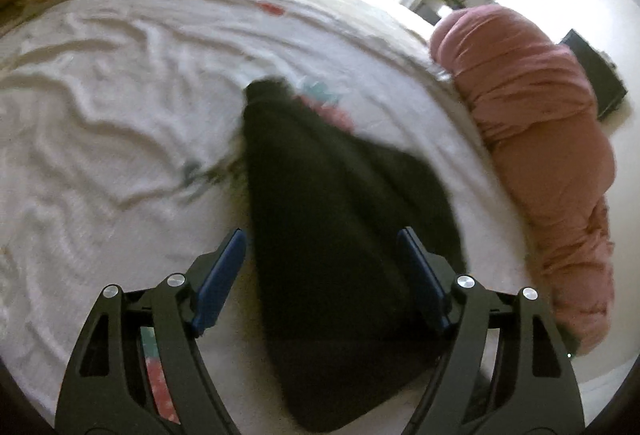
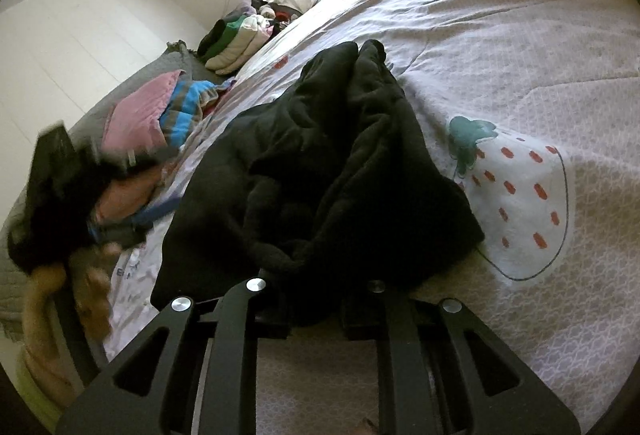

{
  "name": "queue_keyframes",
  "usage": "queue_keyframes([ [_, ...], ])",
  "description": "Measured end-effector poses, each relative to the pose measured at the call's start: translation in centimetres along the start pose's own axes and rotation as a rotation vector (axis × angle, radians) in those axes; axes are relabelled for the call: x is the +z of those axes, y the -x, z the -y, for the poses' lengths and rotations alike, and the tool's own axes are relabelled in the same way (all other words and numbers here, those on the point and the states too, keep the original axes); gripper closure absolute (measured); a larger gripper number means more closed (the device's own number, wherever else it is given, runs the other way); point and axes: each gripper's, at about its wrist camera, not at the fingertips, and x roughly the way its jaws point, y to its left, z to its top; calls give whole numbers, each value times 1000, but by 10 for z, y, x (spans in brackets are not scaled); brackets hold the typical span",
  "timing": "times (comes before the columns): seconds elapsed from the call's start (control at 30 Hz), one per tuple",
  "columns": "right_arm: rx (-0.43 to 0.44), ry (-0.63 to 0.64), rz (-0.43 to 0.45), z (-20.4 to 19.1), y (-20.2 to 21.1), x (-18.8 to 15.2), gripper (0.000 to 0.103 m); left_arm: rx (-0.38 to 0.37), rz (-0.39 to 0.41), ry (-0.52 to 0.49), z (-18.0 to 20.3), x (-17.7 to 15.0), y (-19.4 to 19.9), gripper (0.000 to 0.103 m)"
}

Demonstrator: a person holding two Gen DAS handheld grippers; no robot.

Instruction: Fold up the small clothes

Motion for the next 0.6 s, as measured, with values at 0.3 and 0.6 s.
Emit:
queue_keyframes([
  [0.3,26,-19,-100,-21,-3,39,41,-18,-14,-91,-4,-29,-1,33],
  [0.6,-44,-3,-223,-23,-25,90,46,-49,-8,-132,-3,-37,7,33],
])
